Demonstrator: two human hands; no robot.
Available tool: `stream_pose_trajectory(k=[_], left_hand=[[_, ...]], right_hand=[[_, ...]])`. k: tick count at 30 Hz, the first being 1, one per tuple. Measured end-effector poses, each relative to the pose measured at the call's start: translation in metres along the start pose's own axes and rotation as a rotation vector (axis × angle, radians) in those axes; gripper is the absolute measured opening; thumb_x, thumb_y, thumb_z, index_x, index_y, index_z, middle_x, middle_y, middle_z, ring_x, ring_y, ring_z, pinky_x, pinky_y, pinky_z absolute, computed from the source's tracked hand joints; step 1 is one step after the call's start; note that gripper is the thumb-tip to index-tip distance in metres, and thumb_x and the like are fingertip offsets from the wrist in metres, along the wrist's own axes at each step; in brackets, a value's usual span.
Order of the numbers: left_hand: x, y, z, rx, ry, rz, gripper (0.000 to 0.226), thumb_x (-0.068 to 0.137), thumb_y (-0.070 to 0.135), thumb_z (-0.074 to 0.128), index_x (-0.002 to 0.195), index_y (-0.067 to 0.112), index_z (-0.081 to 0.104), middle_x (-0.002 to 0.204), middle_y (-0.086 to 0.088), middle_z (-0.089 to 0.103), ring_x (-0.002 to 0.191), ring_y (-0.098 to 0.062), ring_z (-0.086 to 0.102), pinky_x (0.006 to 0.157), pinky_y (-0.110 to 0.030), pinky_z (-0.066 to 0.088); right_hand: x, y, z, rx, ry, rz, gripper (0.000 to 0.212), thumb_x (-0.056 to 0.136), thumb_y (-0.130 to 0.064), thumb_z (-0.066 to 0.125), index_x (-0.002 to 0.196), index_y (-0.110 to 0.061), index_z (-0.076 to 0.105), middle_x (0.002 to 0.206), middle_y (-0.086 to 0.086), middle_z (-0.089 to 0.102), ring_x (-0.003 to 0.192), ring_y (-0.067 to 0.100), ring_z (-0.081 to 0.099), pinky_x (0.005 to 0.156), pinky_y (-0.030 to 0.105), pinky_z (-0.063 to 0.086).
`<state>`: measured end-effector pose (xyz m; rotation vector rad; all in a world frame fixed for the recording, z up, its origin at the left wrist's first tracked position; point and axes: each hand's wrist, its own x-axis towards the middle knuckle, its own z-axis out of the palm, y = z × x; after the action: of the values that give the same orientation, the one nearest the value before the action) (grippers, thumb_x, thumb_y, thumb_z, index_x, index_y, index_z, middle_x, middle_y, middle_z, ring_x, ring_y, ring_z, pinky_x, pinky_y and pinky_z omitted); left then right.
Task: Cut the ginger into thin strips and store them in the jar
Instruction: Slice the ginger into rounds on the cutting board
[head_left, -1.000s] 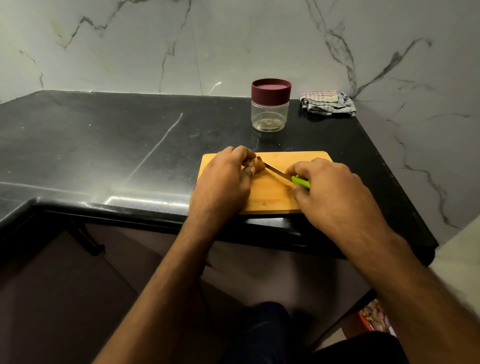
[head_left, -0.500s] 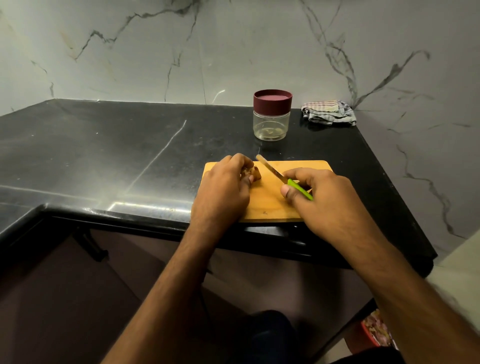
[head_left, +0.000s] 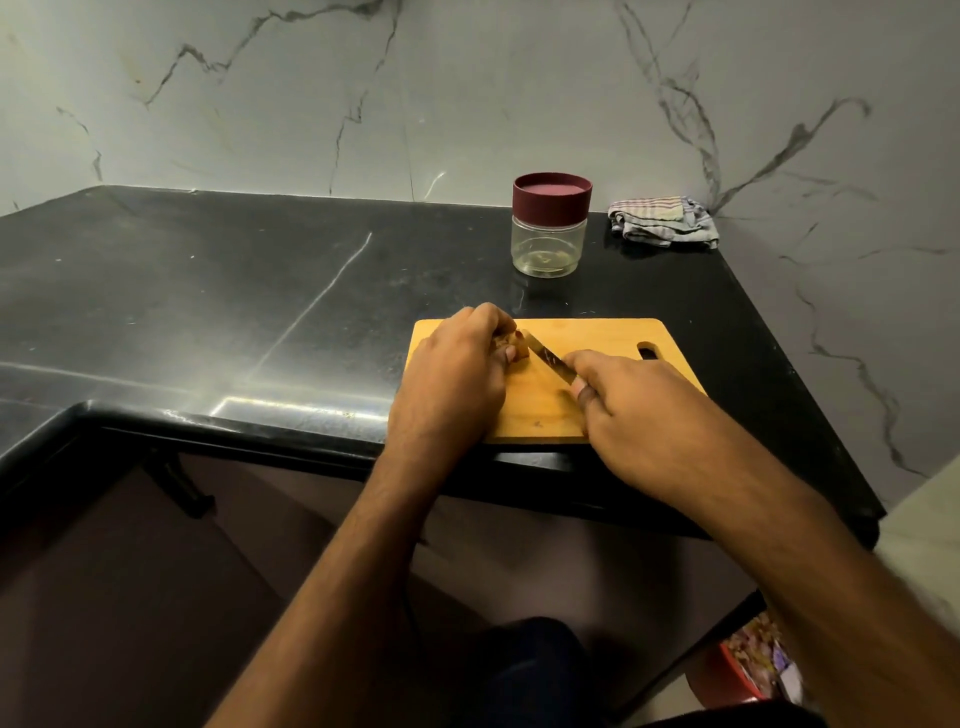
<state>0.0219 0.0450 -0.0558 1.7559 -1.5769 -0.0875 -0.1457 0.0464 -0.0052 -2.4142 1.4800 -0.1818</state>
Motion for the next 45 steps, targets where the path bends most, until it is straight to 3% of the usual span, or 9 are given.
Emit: stream_pose_trajectory(k=[4,9,16,20,27,34,38,43,45], left_hand=[[-0.002,-0.001,0.001,0.003,0.008,0.023,0.017,0.099,0.022,0.058,0.116,0.02,0.062,0.106,0.004,0.063,0.096,-0.015,0.059,0.086,-0.041,0.052],[-0.004,-0.002,0.001,0.023,0.033,0.051,0.016,0.101,0.024,0.056,0.115,0.019,0.062,0.105,0.003,0.064,0.094,-0.015,0.059,0.084,-0.04,0.052],[-0.006,0.0,0.0,0.082,0.058,0.077,0.015,0.103,0.026,0.052,0.112,0.018,0.06,0.104,0.003,0.062,0.094,-0.015,0.055,0.082,-0.037,0.047],[-0.006,0.001,0.001,0.088,0.062,0.066,0.015,0.104,0.025,0.049,0.111,0.019,0.059,0.103,0.004,0.06,0.092,-0.013,0.053,0.08,-0.033,0.045],[-0.008,0.002,0.001,0.094,0.109,0.079,0.016,0.101,0.018,0.043,0.104,0.015,0.059,0.095,0.002,0.056,0.083,-0.015,0.051,0.072,-0.031,0.039],[-0.008,0.001,0.003,-0.05,0.095,0.077,0.013,0.101,0.015,0.048,0.111,0.014,0.057,0.094,0.0,0.064,0.087,-0.017,0.06,0.078,-0.043,0.051],[-0.006,0.0,0.004,-0.051,0.079,0.105,0.011,0.1,0.016,0.05,0.107,0.014,0.059,0.095,0.0,0.063,0.086,-0.017,0.059,0.078,-0.044,0.052],[-0.006,-0.001,0.005,-0.033,0.091,0.121,0.011,0.1,0.014,0.052,0.105,0.012,0.061,0.096,-0.002,0.061,0.087,-0.019,0.057,0.077,-0.044,0.051],[-0.006,-0.001,0.005,-0.032,0.088,0.127,0.011,0.1,0.014,0.053,0.104,0.011,0.062,0.096,-0.002,0.061,0.087,-0.019,0.057,0.078,-0.044,0.05]], right_hand=[[-0.006,-0.005,0.001,0.061,-0.005,-0.013,0.027,0.102,-0.028,0.034,0.127,-0.026,0.041,0.091,-0.005,0.056,0.082,0.012,0.057,0.074,0.038,0.054],[-0.002,-0.012,0.008,0.09,0.075,0.045,0.028,0.098,-0.03,0.04,0.125,-0.027,0.041,0.088,-0.005,0.053,0.076,0.011,0.054,0.06,0.029,0.046],[-0.004,-0.019,0.016,0.027,0.214,0.023,0.036,0.102,-0.033,0.037,0.137,-0.032,0.044,0.093,-0.009,0.05,0.085,0.008,0.05,0.07,0.026,0.045],[-0.006,-0.021,0.015,0.033,0.252,0.02,0.042,0.101,-0.031,0.04,0.142,-0.035,0.04,0.091,-0.01,0.049,0.081,0.006,0.047,0.061,0.02,0.037],[-0.008,-0.028,0.013,0.056,0.285,0.011,0.042,0.1,-0.031,0.042,0.142,-0.035,0.04,0.114,-0.005,0.062,0.09,0.006,0.051,0.081,0.029,0.05],[-0.006,-0.022,0.011,0.031,0.236,0.017,0.043,0.101,-0.03,0.04,0.143,-0.035,0.039,0.101,-0.005,0.059,0.084,0.005,0.045,0.071,0.024,0.045],[-0.008,-0.018,0.011,0.048,0.227,0.012,0.042,0.101,-0.03,0.04,0.142,-0.036,0.04,0.074,-0.016,0.039,0.062,0.003,0.037,0.05,0.015,0.027],[-0.01,-0.016,0.009,0.064,0.221,0.004,0.041,0.101,-0.031,0.039,0.142,-0.036,0.04,0.076,-0.015,0.038,0.062,0.004,0.036,0.048,0.015,0.025],[-0.011,-0.016,0.008,0.063,0.211,0.003,0.041,0.102,-0.03,0.039,0.143,-0.036,0.039,0.084,-0.012,0.044,0.07,0.005,0.041,0.05,0.016,0.028]])
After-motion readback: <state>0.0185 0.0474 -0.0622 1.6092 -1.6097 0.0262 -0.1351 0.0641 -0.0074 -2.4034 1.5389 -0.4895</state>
